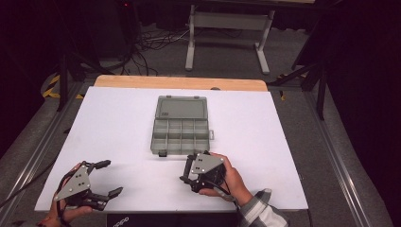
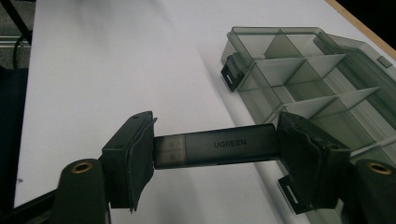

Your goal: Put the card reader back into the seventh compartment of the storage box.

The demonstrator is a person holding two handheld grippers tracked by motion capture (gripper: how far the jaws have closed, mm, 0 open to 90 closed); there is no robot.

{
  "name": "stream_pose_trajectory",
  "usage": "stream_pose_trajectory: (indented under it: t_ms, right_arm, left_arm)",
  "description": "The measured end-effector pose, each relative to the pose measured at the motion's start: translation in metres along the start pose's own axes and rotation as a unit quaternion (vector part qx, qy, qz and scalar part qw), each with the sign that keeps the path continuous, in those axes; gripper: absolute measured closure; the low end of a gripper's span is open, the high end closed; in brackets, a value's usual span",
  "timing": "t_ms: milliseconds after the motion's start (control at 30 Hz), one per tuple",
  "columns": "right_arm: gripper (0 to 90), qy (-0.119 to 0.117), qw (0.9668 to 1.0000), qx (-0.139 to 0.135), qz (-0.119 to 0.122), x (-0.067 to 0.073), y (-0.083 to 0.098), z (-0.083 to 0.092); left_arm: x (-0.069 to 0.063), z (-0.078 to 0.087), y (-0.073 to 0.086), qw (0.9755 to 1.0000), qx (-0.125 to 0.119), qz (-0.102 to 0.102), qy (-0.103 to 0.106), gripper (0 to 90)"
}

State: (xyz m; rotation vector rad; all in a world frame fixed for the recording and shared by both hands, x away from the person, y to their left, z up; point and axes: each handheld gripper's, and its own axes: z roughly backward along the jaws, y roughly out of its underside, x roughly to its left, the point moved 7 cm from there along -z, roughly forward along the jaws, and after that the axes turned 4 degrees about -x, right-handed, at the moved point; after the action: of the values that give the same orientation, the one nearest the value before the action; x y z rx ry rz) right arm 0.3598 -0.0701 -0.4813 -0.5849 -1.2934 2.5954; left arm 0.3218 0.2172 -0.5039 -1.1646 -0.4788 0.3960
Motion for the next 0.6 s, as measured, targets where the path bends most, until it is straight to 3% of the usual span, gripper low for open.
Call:
stream_pose_trajectory:
  t_ms: [600]
  right_arm:
    - [30.7,0.036,0.9991,-0.019,-0.008,-0.023,-0.005,0.006]
  left_arm:
    - [-0.001,-0.001,0.001,1.0,0.003,0.003,0.005,7.8]
